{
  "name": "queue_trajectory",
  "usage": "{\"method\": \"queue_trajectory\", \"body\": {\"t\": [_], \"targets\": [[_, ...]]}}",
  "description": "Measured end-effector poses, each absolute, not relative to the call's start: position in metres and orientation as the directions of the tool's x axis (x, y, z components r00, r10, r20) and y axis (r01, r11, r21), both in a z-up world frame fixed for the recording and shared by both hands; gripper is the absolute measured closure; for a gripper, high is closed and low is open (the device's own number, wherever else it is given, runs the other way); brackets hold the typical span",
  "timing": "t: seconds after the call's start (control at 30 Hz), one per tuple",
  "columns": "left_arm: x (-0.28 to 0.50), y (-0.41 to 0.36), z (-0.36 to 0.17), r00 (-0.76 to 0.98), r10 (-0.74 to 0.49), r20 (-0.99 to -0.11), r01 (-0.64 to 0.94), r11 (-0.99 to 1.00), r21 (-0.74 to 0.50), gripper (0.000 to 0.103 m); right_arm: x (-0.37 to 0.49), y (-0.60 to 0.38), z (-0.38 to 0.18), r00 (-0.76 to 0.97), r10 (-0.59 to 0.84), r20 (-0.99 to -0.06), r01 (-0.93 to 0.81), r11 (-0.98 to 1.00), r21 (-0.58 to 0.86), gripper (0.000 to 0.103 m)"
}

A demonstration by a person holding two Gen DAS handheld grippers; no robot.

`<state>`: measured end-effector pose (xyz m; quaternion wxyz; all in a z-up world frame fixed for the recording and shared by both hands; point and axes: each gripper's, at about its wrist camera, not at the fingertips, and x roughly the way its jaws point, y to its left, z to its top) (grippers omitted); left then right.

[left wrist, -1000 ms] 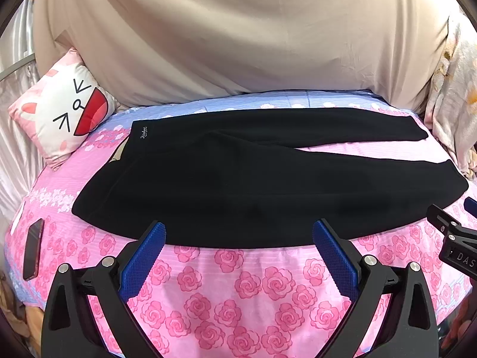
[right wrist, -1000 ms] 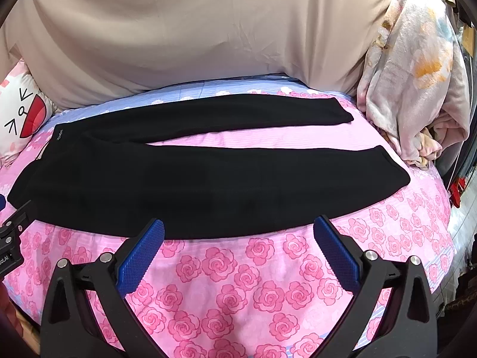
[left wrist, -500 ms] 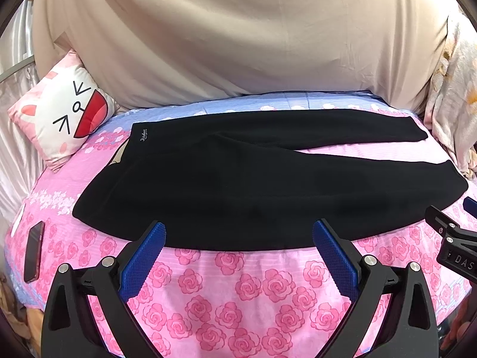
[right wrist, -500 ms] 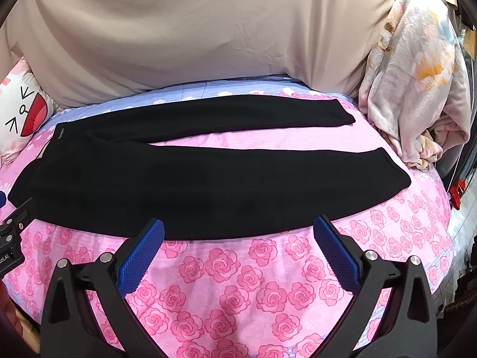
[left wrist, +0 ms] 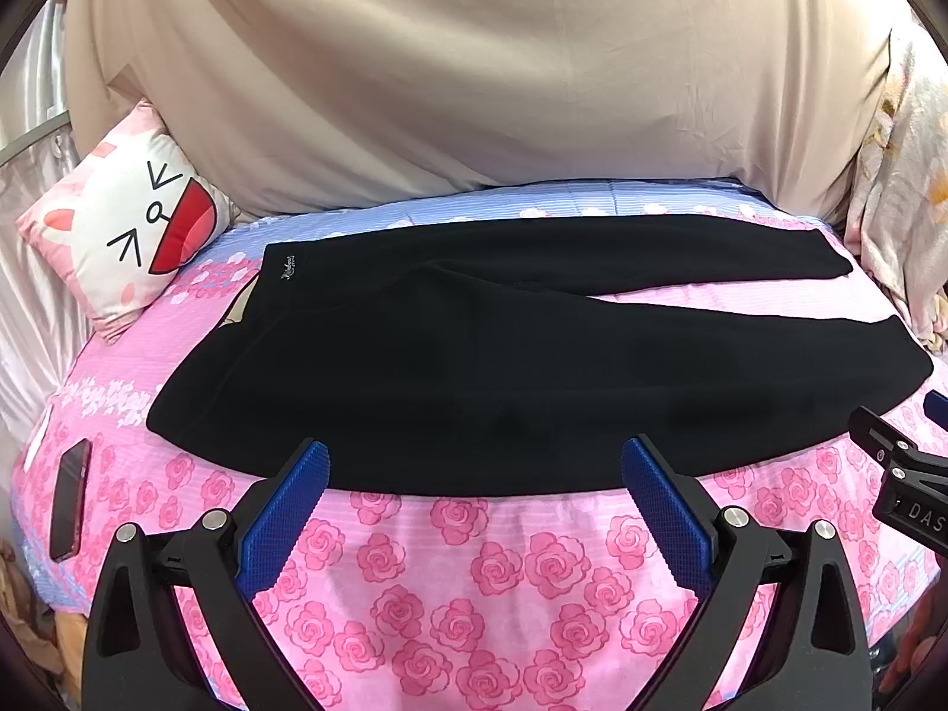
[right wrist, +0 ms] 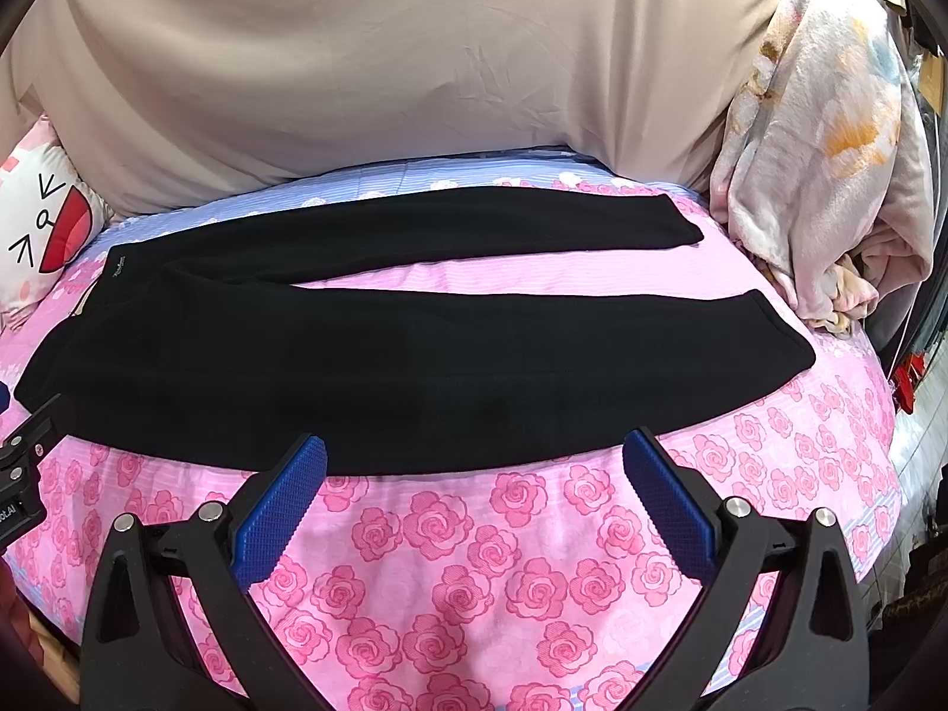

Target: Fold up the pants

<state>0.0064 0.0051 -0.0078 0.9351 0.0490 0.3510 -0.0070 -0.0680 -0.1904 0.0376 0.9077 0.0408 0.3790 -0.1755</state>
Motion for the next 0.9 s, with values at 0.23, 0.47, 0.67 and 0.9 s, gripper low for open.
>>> {"method": "queue_trajectory", "body": {"t": [0.23,0.47,0.67,0.9], "targets": [[0.006,0.005,-0.008,0.754,0.025,-0.657,0.046,0.995,0.091,0.006,-0.068,-0.191,0.036,0.65,-0.287,-0.703,0.348,0.936,-0.06,0.005],[0.011,0.004,-0.01,0.746,0.021,-0.665,0.051,0.995,0.088,0.006,-0.065,-0.196,0.034,0.657,-0.288,-0.697,0.338,0.939,-0.069,0.005],[0.033,0.012,-0.013,0.743,0.037,-0.668,0.036,0.995,0.095,0.006,-0.045,-0.249,0.049,0.693,-0.305,-0.653,0.38,0.925,-0.029,0.005],[0.07,0.022,-0.011,0.763,0.065,-0.643,0.004,0.994,0.106,0.006,0.022,-0.381,0.06,0.661,-0.363,-0.657,0.454,0.89,-0.034,0.005]]}}
